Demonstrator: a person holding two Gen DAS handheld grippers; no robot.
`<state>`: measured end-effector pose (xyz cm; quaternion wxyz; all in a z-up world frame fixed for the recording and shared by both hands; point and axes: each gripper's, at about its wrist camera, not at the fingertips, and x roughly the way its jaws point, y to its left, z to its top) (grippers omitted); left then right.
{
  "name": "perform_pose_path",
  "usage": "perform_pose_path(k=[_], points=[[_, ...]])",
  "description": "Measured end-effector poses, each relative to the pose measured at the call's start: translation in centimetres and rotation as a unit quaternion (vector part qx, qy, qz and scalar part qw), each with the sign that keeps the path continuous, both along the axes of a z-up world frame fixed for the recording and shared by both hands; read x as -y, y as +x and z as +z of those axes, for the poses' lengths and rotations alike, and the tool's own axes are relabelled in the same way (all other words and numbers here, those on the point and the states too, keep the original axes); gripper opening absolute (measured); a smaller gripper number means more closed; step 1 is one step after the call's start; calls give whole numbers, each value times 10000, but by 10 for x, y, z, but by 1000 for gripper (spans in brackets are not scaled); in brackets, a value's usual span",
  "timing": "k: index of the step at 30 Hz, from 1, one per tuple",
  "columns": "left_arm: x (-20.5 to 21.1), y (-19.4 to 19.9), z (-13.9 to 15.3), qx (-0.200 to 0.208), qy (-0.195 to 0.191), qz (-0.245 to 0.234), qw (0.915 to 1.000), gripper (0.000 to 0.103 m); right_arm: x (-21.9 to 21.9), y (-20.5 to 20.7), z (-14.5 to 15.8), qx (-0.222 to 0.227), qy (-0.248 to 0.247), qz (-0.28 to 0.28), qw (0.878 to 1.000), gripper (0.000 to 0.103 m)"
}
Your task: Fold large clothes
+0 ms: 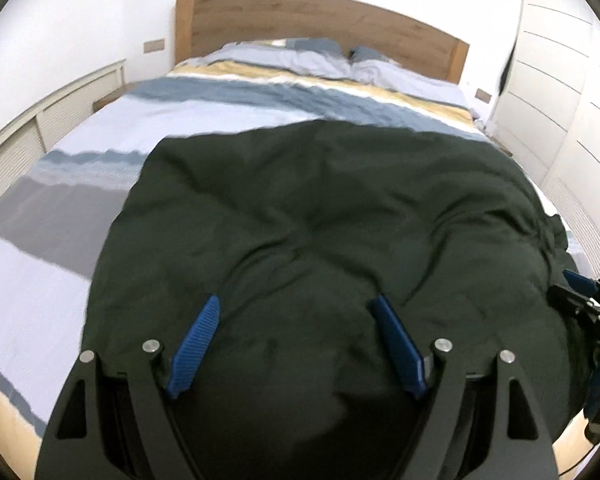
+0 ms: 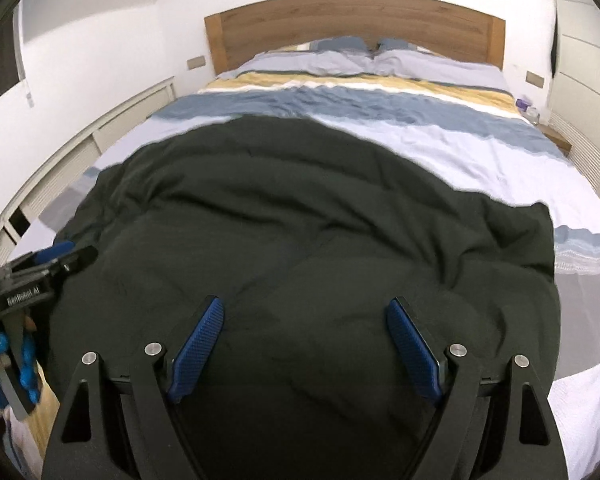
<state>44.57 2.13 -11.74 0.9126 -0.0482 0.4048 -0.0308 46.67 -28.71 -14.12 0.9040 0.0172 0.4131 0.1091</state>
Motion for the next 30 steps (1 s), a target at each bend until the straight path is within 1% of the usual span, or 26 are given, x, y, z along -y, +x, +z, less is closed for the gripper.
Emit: perform_pose_path(k=[2,4,6,9,11,13,16,18,21,26,28,30], points=[[-9,-8,5,-9,80,97,9999,80,14,0,-2,-43,-96,-125,9999,84],[-14,-20,12,43,79,153,9998,80,30,1,-3,-134,-166,-282,9994,84],[-14,-36,23,138,208,247,9994,80,41,-3,1,-155,-265,-359,9989,84],[-7,-57,37,277,230,300,9989,80,43,-14,12,-51,-304,-351,9989,84],[-1,-73,43,353,213,340,9986,80,40,-25,22,75,-196,-375,9991,84],[4,-86,45,470,141,283,9984,80,36,-37,27,192,-122,-380,9990,88],[11,-94,44,756,98,79,9971,81,26,-59,28,479,-224,-397,9978,91],[16,-97,40,943,118,-86,9954,81,21,-75,26,748,-342,-486,9954,92],[21,-101,34,1184,59,-239,9927,81,20,-90,20,1078,-170,-631,9920,93],[31,-108,23,1314,65,-451,9903,81,19,-107,14,1485,148,-843,9852,94],[36,-110,22,1298,68,-486,9903,81,15,-111,14,1514,133,-817,9850,95],[42,-114,25,1229,117,-449,9913,81,12,-114,17,1438,15,-794,9864,95]])
